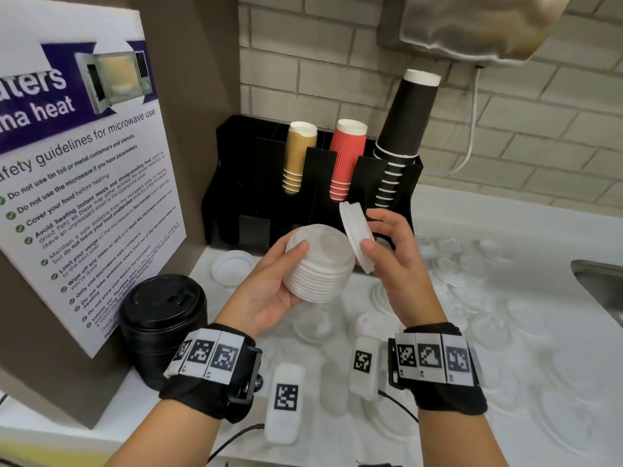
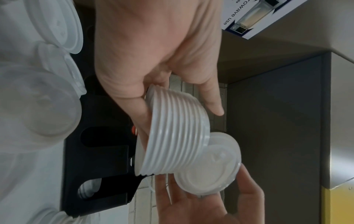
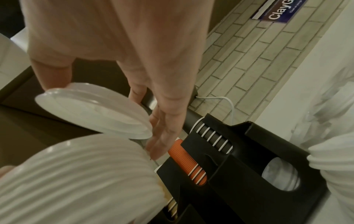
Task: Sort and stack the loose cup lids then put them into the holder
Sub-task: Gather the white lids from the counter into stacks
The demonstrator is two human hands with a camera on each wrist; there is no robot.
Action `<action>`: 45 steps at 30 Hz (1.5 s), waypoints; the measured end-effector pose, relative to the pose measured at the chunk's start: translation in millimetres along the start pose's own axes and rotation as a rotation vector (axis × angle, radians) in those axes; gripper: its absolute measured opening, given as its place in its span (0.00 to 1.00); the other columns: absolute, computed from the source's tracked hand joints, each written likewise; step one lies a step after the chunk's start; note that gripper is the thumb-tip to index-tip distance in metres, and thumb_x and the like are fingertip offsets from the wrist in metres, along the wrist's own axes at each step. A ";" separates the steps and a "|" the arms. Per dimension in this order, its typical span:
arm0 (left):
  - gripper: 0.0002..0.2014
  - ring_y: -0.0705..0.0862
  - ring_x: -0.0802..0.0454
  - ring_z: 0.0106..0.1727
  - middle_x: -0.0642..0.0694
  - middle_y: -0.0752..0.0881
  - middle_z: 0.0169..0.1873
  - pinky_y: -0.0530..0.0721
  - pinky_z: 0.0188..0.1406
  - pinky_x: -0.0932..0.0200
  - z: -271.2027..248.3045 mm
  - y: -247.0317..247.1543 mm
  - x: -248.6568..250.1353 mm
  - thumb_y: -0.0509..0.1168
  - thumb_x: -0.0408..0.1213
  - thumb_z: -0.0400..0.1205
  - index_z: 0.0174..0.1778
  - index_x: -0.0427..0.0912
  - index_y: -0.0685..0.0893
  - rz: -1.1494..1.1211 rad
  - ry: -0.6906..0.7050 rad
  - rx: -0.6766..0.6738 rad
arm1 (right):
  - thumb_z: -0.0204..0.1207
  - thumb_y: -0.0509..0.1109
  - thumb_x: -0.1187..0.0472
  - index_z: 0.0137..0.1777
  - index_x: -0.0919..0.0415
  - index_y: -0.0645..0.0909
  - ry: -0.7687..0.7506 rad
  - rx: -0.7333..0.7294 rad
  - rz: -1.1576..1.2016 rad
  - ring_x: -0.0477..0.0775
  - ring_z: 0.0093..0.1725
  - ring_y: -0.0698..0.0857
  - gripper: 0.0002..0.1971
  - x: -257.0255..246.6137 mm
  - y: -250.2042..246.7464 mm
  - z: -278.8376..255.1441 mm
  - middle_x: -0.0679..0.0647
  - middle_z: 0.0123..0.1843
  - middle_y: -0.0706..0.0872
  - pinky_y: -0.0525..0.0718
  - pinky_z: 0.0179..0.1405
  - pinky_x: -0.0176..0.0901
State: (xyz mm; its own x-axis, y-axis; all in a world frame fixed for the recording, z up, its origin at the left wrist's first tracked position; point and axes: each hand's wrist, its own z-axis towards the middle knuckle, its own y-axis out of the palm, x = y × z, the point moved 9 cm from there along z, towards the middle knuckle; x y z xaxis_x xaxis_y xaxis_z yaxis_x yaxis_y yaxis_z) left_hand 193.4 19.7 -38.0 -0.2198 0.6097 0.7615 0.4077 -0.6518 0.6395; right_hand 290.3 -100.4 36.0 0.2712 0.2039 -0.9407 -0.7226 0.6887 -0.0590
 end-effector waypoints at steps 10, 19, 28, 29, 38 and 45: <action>0.28 0.88 0.44 0.63 0.41 0.87 0.64 0.90 0.46 0.51 -0.7 8.2 -7.6 0.63 0.56 0.76 0.70 0.50 0.82 0.077 -0.079 -0.002 | 0.68 0.75 0.47 0.63 0.48 0.81 -0.024 -0.084 -0.267 0.43 0.65 0.79 0.22 -1.5 14.4 -4.3 0.44 0.64 0.81 0.82 0.57 0.37; 0.31 0.86 0.43 0.65 0.39 0.86 0.65 0.90 0.51 0.51 -3.4 10.4 -8.2 0.66 0.56 0.75 0.72 0.43 0.81 0.035 -0.093 -0.004 | 0.71 0.78 0.56 0.60 0.49 0.85 -0.039 -0.144 -0.350 0.34 0.66 0.76 0.17 -3.0 21.9 -4.0 0.42 0.66 0.79 0.77 0.55 0.24; 0.33 0.87 0.46 0.63 0.41 0.86 0.66 0.91 0.47 0.52 -2.9 1.6 9.4 0.69 0.46 0.73 0.75 0.41 0.76 -0.072 0.014 0.039 | 0.78 0.72 0.53 0.61 0.46 0.81 0.091 -0.183 -0.514 0.44 0.60 0.83 0.12 -6.0 -25.7 16.1 0.44 0.59 0.84 0.78 0.57 0.33; 0.33 0.87 0.45 0.64 0.41 0.86 0.67 0.91 0.48 0.51 -3.0 0.3 12.0 0.69 0.46 0.73 0.76 0.41 0.76 -0.081 0.023 0.039 | 0.77 0.73 0.55 0.62 0.47 0.81 0.161 -0.320 -0.706 0.46 0.59 0.83 0.14 6.3 -24.9 16.3 0.44 0.57 0.84 0.78 0.55 0.32; 0.33 0.84 0.44 0.68 0.41 0.83 0.70 0.90 0.50 0.51 -2.2 4.2 19.0 0.69 0.47 0.74 0.77 0.43 0.76 -0.054 0.037 0.012 | 0.63 0.81 0.41 0.76 0.52 0.65 0.496 -1.019 -1.586 0.58 0.63 0.79 0.44 108.8 -7.7 -31.9 0.56 0.65 0.77 0.80 0.56 0.50; 0.53 0.86 0.45 0.65 0.45 0.85 0.67 0.90 0.49 0.52 -1.4 5.4 18.0 0.90 0.45 0.49 0.74 0.50 0.77 -0.042 0.029 -0.087 | 0.65 0.80 0.49 0.72 0.51 0.68 0.445 -0.835 -1.478 0.60 0.61 0.79 0.37 91.1 -11.7 -6.0 0.56 0.64 0.78 0.81 0.59 0.53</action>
State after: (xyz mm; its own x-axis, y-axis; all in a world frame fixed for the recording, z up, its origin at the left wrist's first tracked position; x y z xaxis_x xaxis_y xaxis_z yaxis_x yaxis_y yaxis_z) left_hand 190.4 26.5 -20.7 -0.2609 0.6248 0.7359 0.3195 -0.6634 0.6766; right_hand 319.6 -94.0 -51.0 0.8674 -0.4949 0.0523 -0.1950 -0.4346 -0.8792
